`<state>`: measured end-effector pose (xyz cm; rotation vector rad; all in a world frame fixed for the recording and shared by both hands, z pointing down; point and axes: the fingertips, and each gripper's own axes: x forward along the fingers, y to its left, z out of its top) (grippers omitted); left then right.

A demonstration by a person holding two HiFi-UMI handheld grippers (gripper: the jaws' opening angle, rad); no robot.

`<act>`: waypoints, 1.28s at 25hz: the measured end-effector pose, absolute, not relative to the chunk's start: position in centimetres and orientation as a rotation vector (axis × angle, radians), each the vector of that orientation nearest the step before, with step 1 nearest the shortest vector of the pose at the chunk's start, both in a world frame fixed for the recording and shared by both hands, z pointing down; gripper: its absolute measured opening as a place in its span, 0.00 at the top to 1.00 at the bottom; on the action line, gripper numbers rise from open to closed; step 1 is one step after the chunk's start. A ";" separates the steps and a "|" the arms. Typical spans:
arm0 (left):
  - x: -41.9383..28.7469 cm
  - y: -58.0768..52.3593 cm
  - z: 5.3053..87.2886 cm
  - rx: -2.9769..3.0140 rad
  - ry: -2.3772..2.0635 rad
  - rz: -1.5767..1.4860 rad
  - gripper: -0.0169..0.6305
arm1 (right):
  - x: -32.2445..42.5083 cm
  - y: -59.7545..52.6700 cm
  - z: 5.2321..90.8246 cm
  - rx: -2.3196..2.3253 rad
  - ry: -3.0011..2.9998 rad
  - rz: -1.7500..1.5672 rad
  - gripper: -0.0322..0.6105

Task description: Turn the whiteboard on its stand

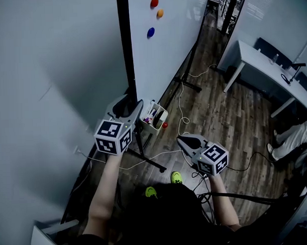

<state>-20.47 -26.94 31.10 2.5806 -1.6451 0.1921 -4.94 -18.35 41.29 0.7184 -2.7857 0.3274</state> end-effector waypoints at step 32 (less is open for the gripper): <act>-9.4 -13.1 34.6 2.356 -1.784 0.138 0.69 | 4.5 -13.3 41.1 0.377 -2.904 0.314 0.95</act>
